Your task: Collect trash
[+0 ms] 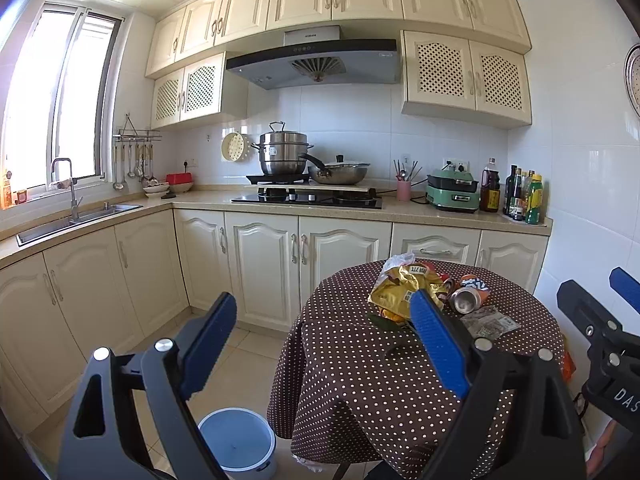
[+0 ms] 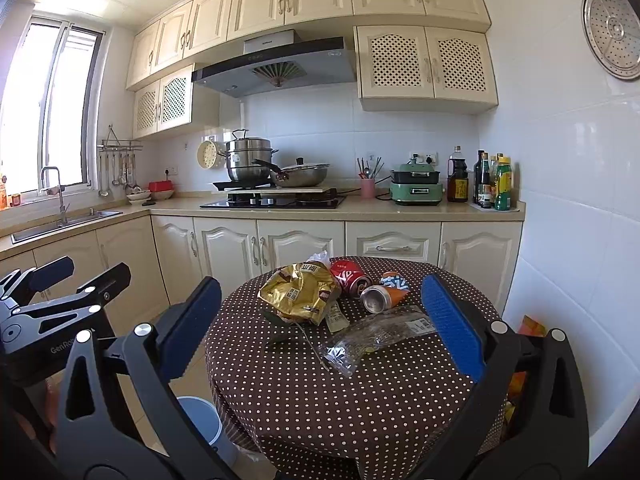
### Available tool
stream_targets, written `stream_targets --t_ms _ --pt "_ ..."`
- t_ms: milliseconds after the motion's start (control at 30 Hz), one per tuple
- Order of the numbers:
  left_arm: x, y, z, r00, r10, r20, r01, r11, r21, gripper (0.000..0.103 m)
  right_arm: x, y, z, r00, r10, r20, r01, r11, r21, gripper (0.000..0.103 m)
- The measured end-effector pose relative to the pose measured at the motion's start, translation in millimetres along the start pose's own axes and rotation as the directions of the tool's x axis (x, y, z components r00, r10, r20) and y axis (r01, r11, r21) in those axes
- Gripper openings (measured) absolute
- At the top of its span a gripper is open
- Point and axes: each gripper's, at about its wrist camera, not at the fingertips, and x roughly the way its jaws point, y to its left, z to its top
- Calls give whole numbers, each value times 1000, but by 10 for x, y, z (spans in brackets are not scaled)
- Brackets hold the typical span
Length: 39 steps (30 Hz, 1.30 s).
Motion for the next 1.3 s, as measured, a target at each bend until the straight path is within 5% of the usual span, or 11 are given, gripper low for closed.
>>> stream_targets --t_ms 1300 --pt "30 44 3 1000 2 -11 -2 1000 7 87 22 -10 -58 1000 -7 -8 7 1000 0 98"
